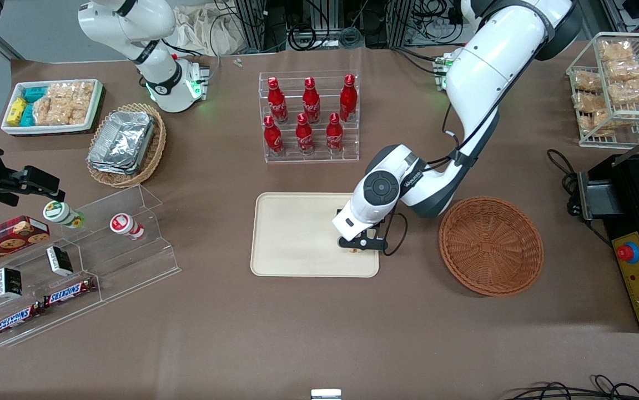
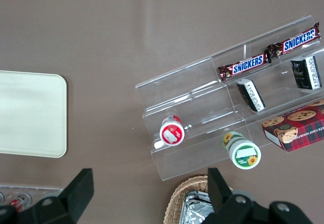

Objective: Place sandwich from basket to tray

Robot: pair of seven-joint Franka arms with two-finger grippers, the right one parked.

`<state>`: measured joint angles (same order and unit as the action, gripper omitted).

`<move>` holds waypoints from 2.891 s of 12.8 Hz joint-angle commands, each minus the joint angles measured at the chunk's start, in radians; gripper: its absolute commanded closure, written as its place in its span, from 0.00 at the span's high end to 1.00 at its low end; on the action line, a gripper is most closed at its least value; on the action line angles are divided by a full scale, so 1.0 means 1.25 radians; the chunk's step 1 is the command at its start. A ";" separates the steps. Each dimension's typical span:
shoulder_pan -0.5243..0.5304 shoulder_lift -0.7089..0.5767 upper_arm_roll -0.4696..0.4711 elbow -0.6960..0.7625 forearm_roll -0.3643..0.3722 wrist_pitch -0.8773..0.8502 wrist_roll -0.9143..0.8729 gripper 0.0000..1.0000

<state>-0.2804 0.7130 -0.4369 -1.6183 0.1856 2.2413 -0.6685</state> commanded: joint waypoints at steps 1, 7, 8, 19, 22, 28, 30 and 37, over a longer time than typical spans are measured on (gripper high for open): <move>-0.009 -0.008 0.003 -0.013 0.033 0.005 -0.004 0.52; 0.011 -0.027 0.013 -0.005 0.032 0.005 -0.017 0.99; 0.025 -0.050 0.013 -0.006 0.028 -0.001 -0.021 0.99; 0.267 -0.319 0.012 0.023 -0.043 -0.222 -0.010 0.99; 0.366 -0.338 0.008 0.021 -0.043 -0.277 0.001 0.99; 0.433 -0.374 0.016 -0.008 -0.055 -0.335 0.070 0.99; 0.395 -0.400 0.051 -0.031 -0.063 -0.334 0.072 0.98; 0.284 -0.526 0.271 -0.151 -0.216 -0.315 0.338 1.00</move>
<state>0.0576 0.0889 -0.1013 -1.7694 -0.0481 1.8327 -0.3119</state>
